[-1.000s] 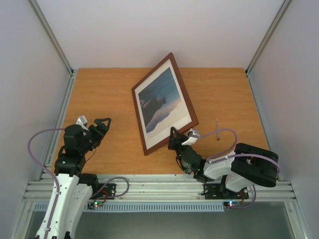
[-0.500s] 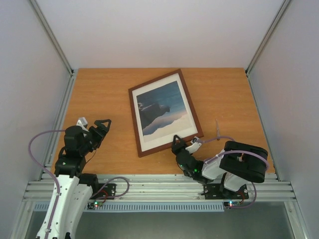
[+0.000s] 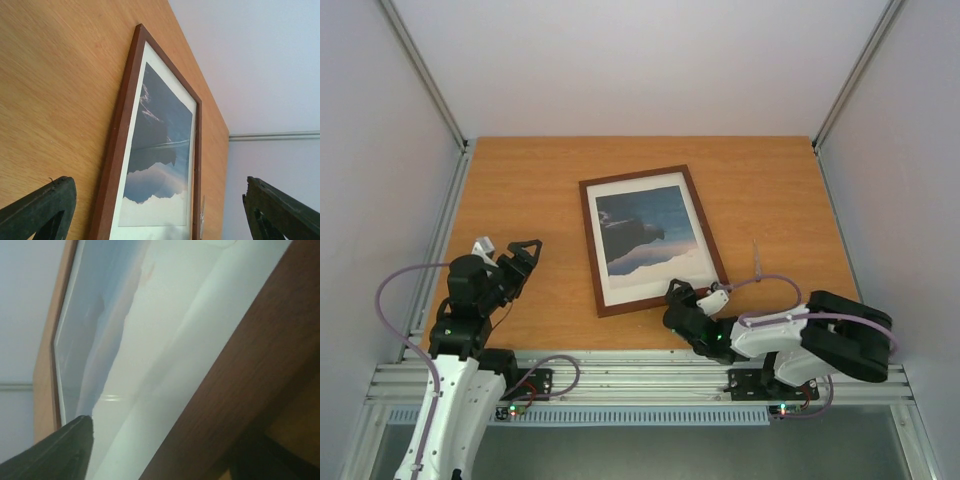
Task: Take the photo out of the frame
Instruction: Turn over the photo frame at the center of the board.
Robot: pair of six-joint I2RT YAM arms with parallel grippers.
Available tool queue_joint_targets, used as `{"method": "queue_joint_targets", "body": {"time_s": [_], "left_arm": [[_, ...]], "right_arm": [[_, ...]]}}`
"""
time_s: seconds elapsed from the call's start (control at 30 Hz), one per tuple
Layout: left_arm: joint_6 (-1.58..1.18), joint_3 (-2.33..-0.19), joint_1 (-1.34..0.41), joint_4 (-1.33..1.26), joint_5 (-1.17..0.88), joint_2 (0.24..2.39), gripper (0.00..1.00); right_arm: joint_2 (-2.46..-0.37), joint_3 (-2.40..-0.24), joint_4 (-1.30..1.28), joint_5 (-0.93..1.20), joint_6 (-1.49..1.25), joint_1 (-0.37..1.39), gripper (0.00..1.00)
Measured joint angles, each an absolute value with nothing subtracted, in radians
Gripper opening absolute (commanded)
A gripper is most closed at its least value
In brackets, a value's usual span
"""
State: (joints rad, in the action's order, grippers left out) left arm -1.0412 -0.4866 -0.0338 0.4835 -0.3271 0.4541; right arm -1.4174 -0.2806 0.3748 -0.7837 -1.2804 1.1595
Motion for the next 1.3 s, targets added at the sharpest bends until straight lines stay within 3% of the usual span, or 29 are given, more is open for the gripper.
{"method": "queue_joint_targets", "body": {"time_s": [0.2,0.53,0.87,1.07,1.3], "left_arm": [[-1.044,-0.484,-0.034,0.484,-0.325,0.439,0.92],[-1.021,-0.487,-0.034,0.52,-0.326,0.463,0.93],[-0.868,-0.565,-0.034,0.58,-0.348,0.706,0.93],[-0.796,-0.612,-0.091,0.581,-0.346,0.889,0.93],[-0.735,-0.687,-0.253,0.575,-0.255,1.104,0.93]], "right_arm": [[-1.282,-0.322,0.046,-0.754,-1.389,1.159,0.86],[-1.177,-0.38,-0.221,-0.682,-1.357,1.156,0.98],[-1.007,-0.573,-0.461,-0.463,-0.801,0.89,0.99],[-1.084,-0.672,-0.507,-0.259,-0.422,0.669,0.98],[-1.265,-0.769,-0.516,-0.108,-0.179,0.448,0.98]]}}
